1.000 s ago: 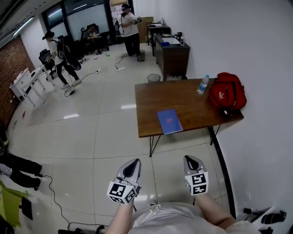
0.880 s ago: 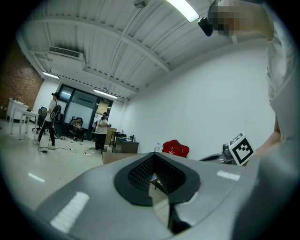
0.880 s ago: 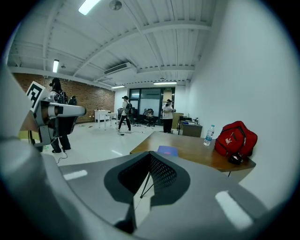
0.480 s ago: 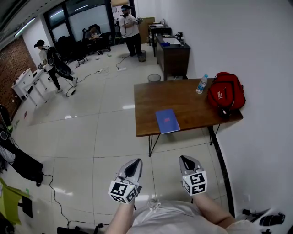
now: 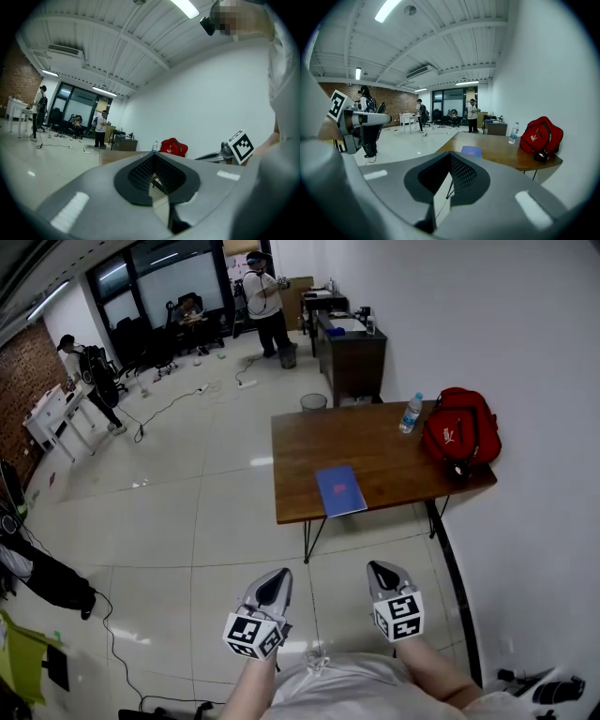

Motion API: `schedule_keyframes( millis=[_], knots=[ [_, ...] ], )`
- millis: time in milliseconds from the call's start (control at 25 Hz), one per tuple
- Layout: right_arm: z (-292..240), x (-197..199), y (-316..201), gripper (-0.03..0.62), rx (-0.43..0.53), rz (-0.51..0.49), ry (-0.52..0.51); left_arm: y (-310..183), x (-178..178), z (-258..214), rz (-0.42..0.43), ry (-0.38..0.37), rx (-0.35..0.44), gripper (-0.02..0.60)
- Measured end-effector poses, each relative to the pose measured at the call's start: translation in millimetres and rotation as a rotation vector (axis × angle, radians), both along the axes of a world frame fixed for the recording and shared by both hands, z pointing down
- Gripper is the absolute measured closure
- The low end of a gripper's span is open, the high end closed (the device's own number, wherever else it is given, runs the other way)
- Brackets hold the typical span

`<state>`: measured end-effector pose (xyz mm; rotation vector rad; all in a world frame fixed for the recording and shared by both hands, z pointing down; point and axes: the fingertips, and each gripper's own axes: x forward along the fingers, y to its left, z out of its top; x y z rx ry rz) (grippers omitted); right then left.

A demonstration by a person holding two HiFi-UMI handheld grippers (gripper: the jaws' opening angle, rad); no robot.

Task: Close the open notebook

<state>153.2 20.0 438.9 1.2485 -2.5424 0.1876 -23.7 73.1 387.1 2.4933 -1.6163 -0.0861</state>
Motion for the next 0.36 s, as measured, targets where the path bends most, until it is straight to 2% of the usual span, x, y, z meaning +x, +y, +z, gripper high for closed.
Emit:
schedule_keyframes(
  millis=[360],
  knots=[
    [3.0, -0.4, -7.5, 0.588, -0.015, -0.003, -0.004, -5.3, -2.1, 2.2, -0.009, 0.006, -0.011, 0.575]
  ],
)
